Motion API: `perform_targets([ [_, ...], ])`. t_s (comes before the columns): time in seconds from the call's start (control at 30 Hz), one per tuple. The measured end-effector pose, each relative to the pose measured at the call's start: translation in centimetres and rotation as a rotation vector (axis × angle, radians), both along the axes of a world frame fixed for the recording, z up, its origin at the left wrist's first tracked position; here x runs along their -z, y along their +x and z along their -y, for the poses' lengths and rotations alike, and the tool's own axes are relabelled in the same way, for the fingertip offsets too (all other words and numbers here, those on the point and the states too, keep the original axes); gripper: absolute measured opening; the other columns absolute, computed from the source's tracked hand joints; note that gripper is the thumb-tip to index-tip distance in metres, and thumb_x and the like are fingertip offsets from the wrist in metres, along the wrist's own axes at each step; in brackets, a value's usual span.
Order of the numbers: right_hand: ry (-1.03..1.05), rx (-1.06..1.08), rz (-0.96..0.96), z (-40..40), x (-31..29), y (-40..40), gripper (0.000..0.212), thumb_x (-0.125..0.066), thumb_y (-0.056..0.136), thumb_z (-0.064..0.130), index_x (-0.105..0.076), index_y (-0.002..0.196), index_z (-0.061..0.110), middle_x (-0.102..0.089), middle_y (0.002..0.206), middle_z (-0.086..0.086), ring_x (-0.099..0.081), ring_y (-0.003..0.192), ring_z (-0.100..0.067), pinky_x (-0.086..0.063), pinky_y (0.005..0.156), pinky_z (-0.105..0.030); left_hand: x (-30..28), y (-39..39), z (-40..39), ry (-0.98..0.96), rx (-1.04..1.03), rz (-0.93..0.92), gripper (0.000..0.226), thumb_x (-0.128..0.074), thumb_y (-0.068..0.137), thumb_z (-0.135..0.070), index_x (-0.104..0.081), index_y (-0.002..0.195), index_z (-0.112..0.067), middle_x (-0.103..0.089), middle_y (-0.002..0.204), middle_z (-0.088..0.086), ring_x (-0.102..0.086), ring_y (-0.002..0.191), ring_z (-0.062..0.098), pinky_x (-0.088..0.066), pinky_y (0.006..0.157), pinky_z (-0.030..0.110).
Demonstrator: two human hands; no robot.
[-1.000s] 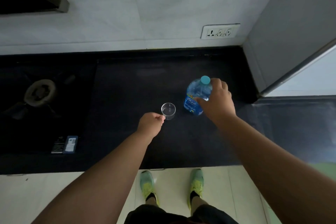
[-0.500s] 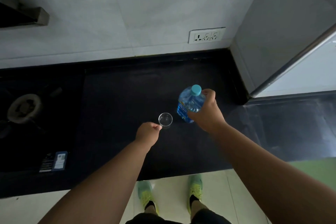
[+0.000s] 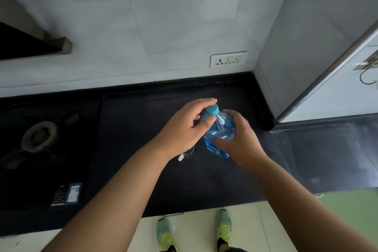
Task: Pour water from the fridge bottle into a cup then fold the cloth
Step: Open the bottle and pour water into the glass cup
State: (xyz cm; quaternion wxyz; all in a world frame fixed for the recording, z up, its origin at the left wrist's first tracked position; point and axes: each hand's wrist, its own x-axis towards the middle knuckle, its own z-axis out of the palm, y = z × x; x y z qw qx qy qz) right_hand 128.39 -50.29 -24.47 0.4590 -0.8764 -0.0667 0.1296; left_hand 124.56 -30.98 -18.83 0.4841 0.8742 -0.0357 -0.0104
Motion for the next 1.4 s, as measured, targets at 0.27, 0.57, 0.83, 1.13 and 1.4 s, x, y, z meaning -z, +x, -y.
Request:
perform_targets([
  [0.27,0.087,-0.129,0.089,0.0,-3.8,-0.8,0.086,-0.088,0.069,0.024,-0.047,0.142,0.041,-0.056,0.129,0.014,-0.064,0.111,-0.006,-0.059,0.093,-0.033,-3.8,0.0,0.7,-0.019,-0.038,0.023,0.046,-0.067,0.102,-0.024,-0.059,0.146,-0.035,-0.069,0.132,-0.020,-0.061,0.126,-0.004,-0.054,0.107,0.029],
  [0.57,0.005,-0.096,0.191,0.3,-6.0,-1.8,0.084,-0.088,0.064,0.035,-0.048,0.138,0.045,-0.057,0.128,0.021,-0.062,0.109,0.000,-0.056,0.086,-0.022,-4.4,-1.7,2.0,-0.194,-0.154,0.070,0.059,-0.081,0.090,-0.030,-0.059,0.143,-0.036,-0.072,0.124,-0.019,-0.065,0.121,0.002,-0.056,0.104,0.035],
  [0.83,0.624,-0.304,-0.299,0.6,-10.6,-0.5,0.067,-0.078,0.081,-0.001,-0.054,0.140,0.019,-0.071,0.127,-0.009,-0.071,0.116,-0.027,-0.060,0.095,-0.042,-3.8,-3.1,-0.6,-0.300,-0.050,-0.143,0.094,-0.098,0.069,-0.017,-0.043,0.137,-0.053,-0.068,0.127,-0.022,-0.068,0.118,0.003,-0.059,0.101,0.040],
  [1.13,-0.429,0.034,0.178,-3.6,-14.8,1.4,0.055,-0.041,0.093,0.057,-0.054,0.073,0.008,-0.058,0.067,-0.005,-0.056,0.065,-0.027,-0.041,0.059,-0.033,-2.5,-4.5,-1.2,0.620,-0.359,0.250,0.101,-0.089,0.064,-0.061,-0.037,0.145,-0.030,-0.058,0.130,-0.008,-0.057,0.116,0.017,-0.054,0.094,0.041],
  [1.4,-0.366,-0.017,0.330,-5.4,-16.3,1.9,0.058,-0.037,0.093,0.051,-0.040,0.055,0.008,-0.041,0.052,-0.006,-0.040,0.053,-0.028,-0.035,0.053,-0.033,-5.6,-5.0,-4.9,0.079,-0.216,-0.005,0.101,-0.099,0.059,-0.049,-0.047,0.145,-0.046,-0.060,0.130,-0.025,-0.062,0.119,-0.002,-0.053,0.104,0.030],
])
